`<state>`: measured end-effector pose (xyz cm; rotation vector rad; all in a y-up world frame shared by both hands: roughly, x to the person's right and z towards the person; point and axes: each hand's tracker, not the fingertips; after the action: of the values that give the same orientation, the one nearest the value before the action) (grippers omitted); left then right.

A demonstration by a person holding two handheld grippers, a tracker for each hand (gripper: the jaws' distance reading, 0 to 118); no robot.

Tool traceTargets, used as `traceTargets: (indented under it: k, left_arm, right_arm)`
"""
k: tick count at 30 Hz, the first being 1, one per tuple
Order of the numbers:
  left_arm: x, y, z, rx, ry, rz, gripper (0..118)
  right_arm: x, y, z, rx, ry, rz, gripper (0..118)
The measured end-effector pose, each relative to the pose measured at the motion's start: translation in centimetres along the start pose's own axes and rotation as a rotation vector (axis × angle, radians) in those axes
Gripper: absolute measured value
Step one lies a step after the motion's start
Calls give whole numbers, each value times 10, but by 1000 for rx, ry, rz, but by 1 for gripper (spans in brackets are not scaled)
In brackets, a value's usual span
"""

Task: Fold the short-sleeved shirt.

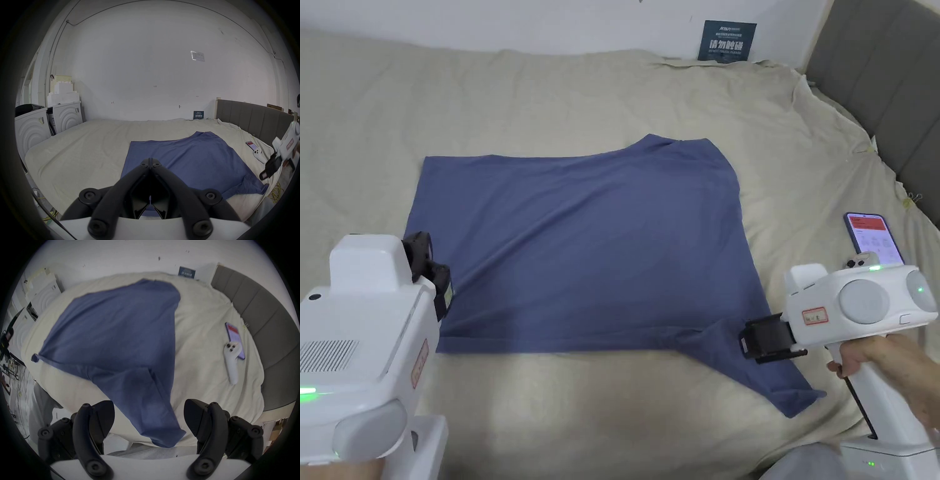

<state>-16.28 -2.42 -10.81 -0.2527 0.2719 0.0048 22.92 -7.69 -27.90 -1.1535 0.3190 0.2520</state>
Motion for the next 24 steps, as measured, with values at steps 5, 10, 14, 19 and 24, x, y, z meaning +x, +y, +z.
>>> traceTargets:
  k: [5, 10, 14, 19, 24]
  left_arm:
    - [-1, -3, -2, -16, 5, -2, 0]
    - [-1, -4, -3, -26, 7, -4, 0]
    - [-1, -6, -4, -37, 10, -1, 0]
    - [-1, -8, -7, -56, 6, 11, 0]
    - [-11, -9, -14, -106, 1, 66, 23]
  right_arm:
    - [4, -18, -32, -61, -2, -76, 91]
    - [9, -29, -48, -66, 9, -140, 90]
    - [7, -29, -44, -56, 13, -140, 68]
    - [4, -25, -33, -33, 83, -157, 8]
    - [3, -28, -30, -22, 74, -143, 8]
